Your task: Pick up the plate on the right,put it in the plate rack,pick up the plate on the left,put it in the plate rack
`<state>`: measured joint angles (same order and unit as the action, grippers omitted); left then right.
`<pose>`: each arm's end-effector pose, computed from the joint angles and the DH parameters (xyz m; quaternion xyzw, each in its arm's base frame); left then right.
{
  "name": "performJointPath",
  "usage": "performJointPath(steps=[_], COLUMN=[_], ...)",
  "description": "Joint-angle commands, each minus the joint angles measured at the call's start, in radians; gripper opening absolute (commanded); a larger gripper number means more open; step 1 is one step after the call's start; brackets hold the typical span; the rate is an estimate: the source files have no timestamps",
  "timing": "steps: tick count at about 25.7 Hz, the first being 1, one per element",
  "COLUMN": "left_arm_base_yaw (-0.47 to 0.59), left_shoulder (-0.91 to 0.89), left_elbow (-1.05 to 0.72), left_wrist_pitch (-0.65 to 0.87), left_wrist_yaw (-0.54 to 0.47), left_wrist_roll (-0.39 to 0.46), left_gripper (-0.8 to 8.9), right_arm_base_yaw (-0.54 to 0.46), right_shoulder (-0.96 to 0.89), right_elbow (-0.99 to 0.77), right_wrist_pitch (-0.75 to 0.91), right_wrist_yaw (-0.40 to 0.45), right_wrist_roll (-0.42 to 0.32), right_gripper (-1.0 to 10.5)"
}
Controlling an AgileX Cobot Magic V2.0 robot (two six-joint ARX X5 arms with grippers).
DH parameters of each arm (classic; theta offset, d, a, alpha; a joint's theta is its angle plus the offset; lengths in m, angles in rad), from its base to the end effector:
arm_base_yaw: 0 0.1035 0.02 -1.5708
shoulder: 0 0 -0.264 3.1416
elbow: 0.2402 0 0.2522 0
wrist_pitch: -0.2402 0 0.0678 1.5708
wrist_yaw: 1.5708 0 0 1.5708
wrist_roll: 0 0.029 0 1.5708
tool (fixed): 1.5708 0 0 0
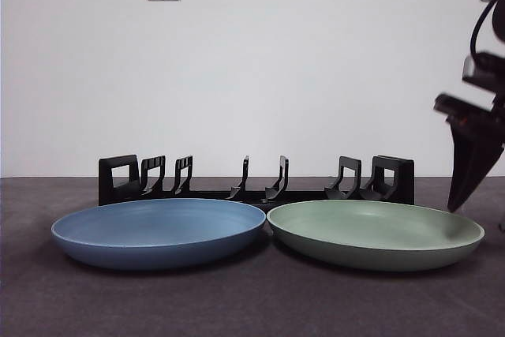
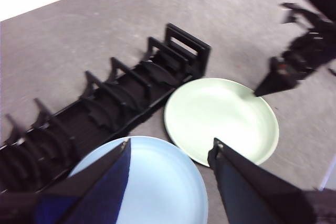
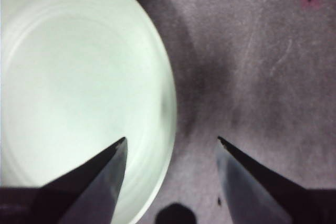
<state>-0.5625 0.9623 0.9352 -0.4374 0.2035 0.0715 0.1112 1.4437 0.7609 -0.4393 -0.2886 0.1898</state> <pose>0.1674 -0.1125 0.3304 0.0733 0.2133 -0.3715 0.9006 0.2534 0.0366 0.1712 0.1256 0.5435 0.1171 0.8216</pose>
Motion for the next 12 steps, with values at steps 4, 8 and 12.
performJointPath(steps=[4,8,12], left_arm_base_yaw=[-0.063,-0.085,-0.096], left_shoulder=[0.000,0.000,0.000], left_elbow=[0.002,0.002,0.002], left_wrist_pitch=[0.002,0.000,-0.008], left_wrist_yaw=[-0.045,-0.055,-0.072], left_wrist_roll=[0.012,0.012,0.022], left_gripper=[2.55,2.55,2.55], right_arm_base_yaw=[0.000,0.000,0.000], right_shoulder=[0.080,0.114,0.117], right_elbow=[0.002,0.002,0.002], right_wrist_pitch=[0.028,0.035,0.035], right_wrist_yaw=[-0.002,0.000,0.001], right_wrist_roll=[-0.008,-0.007,0.002], right_gripper=[1.6,1.2,-0.2])
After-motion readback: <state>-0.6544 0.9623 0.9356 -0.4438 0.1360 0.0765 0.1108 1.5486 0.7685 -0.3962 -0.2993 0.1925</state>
